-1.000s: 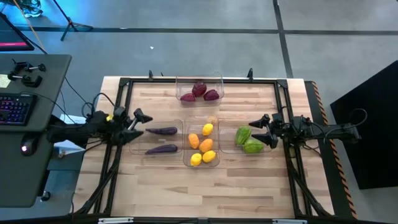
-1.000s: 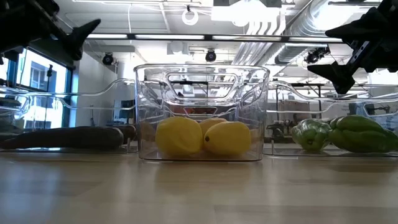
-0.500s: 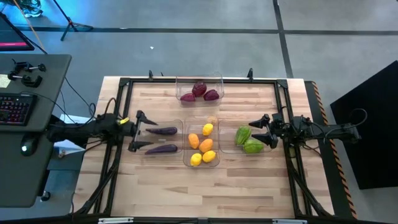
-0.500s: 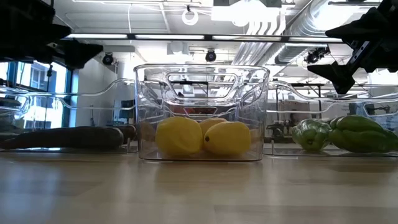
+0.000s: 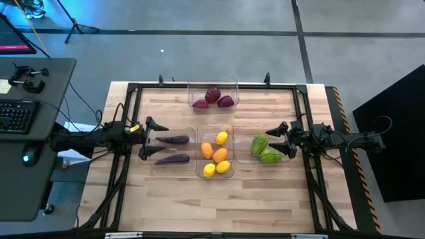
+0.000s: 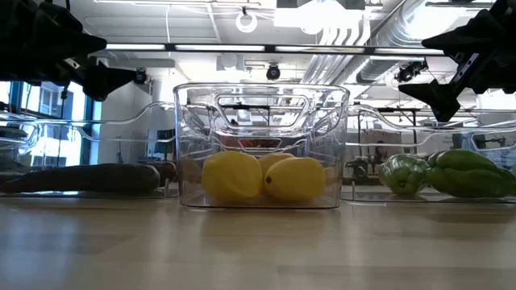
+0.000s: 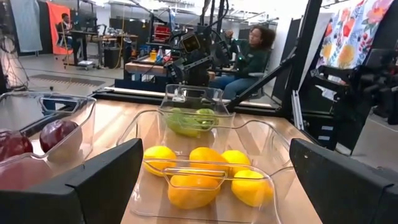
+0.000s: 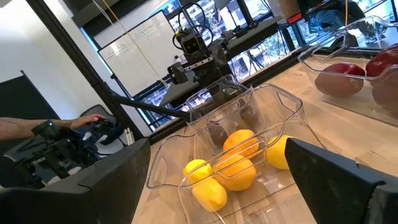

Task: Sort produce into baskets
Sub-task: Return to Home Position

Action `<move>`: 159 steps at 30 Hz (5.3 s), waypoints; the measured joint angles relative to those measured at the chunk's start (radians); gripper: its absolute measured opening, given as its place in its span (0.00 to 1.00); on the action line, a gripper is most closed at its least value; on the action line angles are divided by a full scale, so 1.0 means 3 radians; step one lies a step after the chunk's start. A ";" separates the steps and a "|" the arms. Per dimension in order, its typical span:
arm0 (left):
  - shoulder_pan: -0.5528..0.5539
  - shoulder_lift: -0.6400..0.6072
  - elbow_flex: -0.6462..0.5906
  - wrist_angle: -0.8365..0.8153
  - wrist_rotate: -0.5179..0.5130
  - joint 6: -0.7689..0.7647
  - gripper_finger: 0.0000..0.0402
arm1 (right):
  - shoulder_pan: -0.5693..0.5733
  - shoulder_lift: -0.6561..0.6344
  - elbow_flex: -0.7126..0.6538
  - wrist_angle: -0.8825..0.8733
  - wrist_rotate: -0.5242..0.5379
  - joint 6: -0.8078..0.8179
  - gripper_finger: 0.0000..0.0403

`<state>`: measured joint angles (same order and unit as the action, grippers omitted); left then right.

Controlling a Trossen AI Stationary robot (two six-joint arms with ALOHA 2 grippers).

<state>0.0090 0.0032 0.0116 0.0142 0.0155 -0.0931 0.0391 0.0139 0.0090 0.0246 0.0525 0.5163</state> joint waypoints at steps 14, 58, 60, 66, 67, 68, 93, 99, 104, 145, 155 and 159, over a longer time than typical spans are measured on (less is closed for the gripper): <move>0.0000 0.0003 0.0000 0.0003 -0.0005 -0.0029 0.98 | 0.0000 0.0000 -0.0001 0.0000 0.0001 0.0001 0.90; 0.0000 0.0025 0.0000 0.0001 -0.0005 -0.0029 0.98 | 0.0113 -0.0031 -0.0001 -0.0009 -0.0037 -0.1726 0.90; 0.0000 0.0025 0.0000 0.0002 -0.0005 -0.0029 0.98 | 0.0113 -0.0022 -0.0001 -0.0008 -0.0036 -0.1669 0.90; 0.0000 0.0025 0.0000 0.0000 -0.0005 -0.0029 0.98 | 0.0113 -0.0024 -0.0001 -0.0008 -0.0036 -0.1553 0.90; 0.0000 0.0025 0.0000 0.0001 -0.0005 -0.0029 0.98 | 0.0113 -0.0024 -0.0001 -0.0008 -0.0036 -0.1567 0.90; 0.0000 0.0025 0.0000 0.0002 -0.0005 -0.0029 0.98 | 0.0113 -0.0024 -0.0001 -0.0008 -0.0036 -0.1567 0.90; 0.0000 0.0025 0.0000 0.0000 -0.0005 -0.0029 0.98 | 0.0113 -0.0023 -0.0001 -0.0008 -0.0036 -0.1572 0.90; -0.0001 0.0026 0.0000 0.0002 -0.0005 -0.0029 0.98 | 0.0113 -0.0023 -0.0001 -0.0008 -0.0036 -0.1572 0.90; -0.0001 0.0027 0.0000 0.0002 -0.0005 -0.0029 0.98 | 0.0113 -0.0023 -0.0002 -0.0008 -0.0036 -0.1572 0.90; -0.0001 0.0025 0.0000 0.0002 -0.0004 -0.0029 0.98 | 0.0113 -0.0022 -0.0003 -0.0008 -0.0036 -0.1573 0.90; -0.0001 0.0025 0.0001 0.0001 -0.0004 -0.0029 0.98 | 0.0113 -0.0022 -0.0002 -0.0008 -0.0036 -0.1573 0.90; -0.0001 0.0025 0.0000 0.0002 -0.0005 -0.0029 0.98 | 0.0113 -0.0023 -0.0001 -0.0008 -0.0036 -0.1573 0.90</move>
<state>0.0086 0.0109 0.0117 0.0146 0.0139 -0.1017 0.0731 0.0071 0.0086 0.0223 0.0418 0.0444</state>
